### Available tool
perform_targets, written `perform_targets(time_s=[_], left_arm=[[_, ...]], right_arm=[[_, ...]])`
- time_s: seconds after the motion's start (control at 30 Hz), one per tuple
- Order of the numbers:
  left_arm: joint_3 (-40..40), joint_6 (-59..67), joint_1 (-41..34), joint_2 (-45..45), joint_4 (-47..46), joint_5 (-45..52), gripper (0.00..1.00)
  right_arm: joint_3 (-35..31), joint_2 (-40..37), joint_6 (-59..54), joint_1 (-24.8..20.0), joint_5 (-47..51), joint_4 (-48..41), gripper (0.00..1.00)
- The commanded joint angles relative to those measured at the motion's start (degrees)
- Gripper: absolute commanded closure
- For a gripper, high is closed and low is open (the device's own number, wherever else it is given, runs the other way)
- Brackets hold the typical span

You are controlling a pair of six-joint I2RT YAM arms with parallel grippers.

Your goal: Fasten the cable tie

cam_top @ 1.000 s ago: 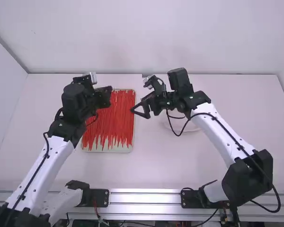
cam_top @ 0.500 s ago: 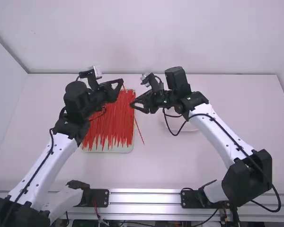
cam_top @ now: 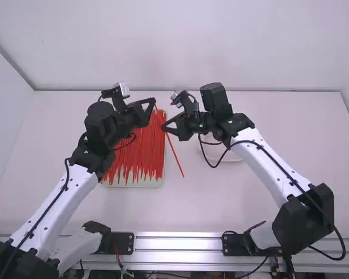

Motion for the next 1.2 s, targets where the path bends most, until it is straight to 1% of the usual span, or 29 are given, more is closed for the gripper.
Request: perform_targets(time_s=[0.0, 0.03, 0.07, 0.13, 0.17, 0.23, 0.33, 0.37, 0.4, 0.43, 0.47, 0.5, 0.57, 0.63, 0.7, 0.73, 0.77, 0.8, 0.83, 0.87, 0.93, 0.97, 1.03, 1.17], left_arm=[[-0.02, -0.11, -0.24, 0.11, 0.44, -0.44, 0.98], [-0.02, 0.04, -0.09, 0.11, 0.59, -0.48, 0.98], [-0.02, 0.31, 0.07, 0.11, 0.79, -0.66, 0.94], [0.00, 1.64, 1.20, -0.02, 1.70, -0.57, 0.75], [-0.02, 1.62, 2.05, -0.37, 1.90, 0.13, 0.68], [-0.02, 2.36, 3.50, -0.79, 2.19, 1.73, 0.60], [0.00, 5.51, 9.33, -1.03, 5.31, 10.27, 0.50], [0.00, 5.51, 9.66, -1.03, 5.51, 10.69, 0.50], [0.00, 6.64, 11.96, -0.96, 6.88, 14.34, 0.44], [0.00, 7.98, 13.20, -0.83, 8.07, 17.03, 0.41], [0.00, 9.68, 14.62, -0.42, 9.94, 20.72, 0.35], [0.00, 10.08, 14.97, -0.24, 10.56, 21.77, 0.34], [0.98, 11.56, 16.65, 1.73, 13.86, 27.76, 0.26], [4.35, 12.35, 17.55, 4.98, 13.97, 32.76, 0.23], [6.71, 13.94, 17.51, 6.93, 13.44, 35.87, 0.21], [10.16, 15.61, 17.11, 9.75, 12.79, 40.35, 0.19], [11.85, 16.31, 17.00, 11.13, 12.52, 42.47, 0.18], [15.08, 17.42, 16.85, 13.66, 11.87, 46.10, 0.09], [16.41, 17.88, 16.74, 14.67, 11.74, 47.52, 0.05], [19.87, 18.47, 16.55, 17.18, 11.06, 50.80, 0.01], [24.65, 19.34, 15.91, 20.24, 10.34, 55.34, 0.01], [25.83, 19.54, 15.69, 20.94, 10.47, 56.50, 0.01], [29.59, 19.65, 14.23, 23.19, 12.07, 60.59, 0.00], [32.09, 19.61, 11.65, 24.44, 16.13, 63.82, 0.03]], right_arm=[[1.49, 0.55, -0.04, -0.13, -0.52, 0.42, 1.00], [1.49, 0.55, -0.04, -0.02, -0.50, 0.48, 1.00], [1.49, 0.55, -0.04, 0.00, -0.28, 0.63, 1.00], [1.49, 0.55, -1.11, -0.85, -0.17, 0.79, 1.00], [1.49, 0.48, -1.90, -1.64, -0.37, 0.76, 1.00], [1.49, 0.44, -2.01, -2.58, -0.33, 0.74, 1.00], [1.49, 0.33, -3.54, -5.44, -2.84, 1.60, 1.00], [1.49, 0.33, -3.52, -5.77, -3.26, 1.77, 1.00], [1.49, 0.33, -3.54, -7.10, -4.70, 2.60, 1.00], [1.49, 0.33, -3.91, -7.98, -5.79, 3.28, 1.00], [1.49, 0.33, -5.16, -9.09, -7.85, 4.39, 1.00], [1.49, 0.33, -5.35, -9.33, -8.35, 4.79, 1.00], [1.49, 0.35, -6.10, -10.93, -11.15, 7.65, 1.00], [1.49, 0.35, -6.12, -12.39, -13.60, 11.67, 1.00], [1.49, 0.35, -6.14, -13.00, -14.38, 13.86, 1.00], [1.49, 0.35, -6.88, -13.57, -15.39, 16.50, 1.00], [1.49, 0.35, -7.76, -13.77, -16.06, 17.51, 1.00], [1.49, 0.35, -8.76, -14.05, -17.16, 19.32, 1.00], [1.49, 0.35, -9.09, -14.12, -17.49, 20.17, 1.00], [1.49, 0.35, -9.05, -14.40, -18.29, 22.25, 1.00], [1.49, 0.35, -8.20, -14.69, -18.56, 25.64, 1.00], [1.49, 0.35, -7.76, -14.71, -18.51, 26.47, 1.00], [1.49, 0.35, -7.39, -14.56, -18.58, 29.18, 1.00], [1.49, 0.35, -7.32, -13.22, -18.64, 32.06, 1.00]])
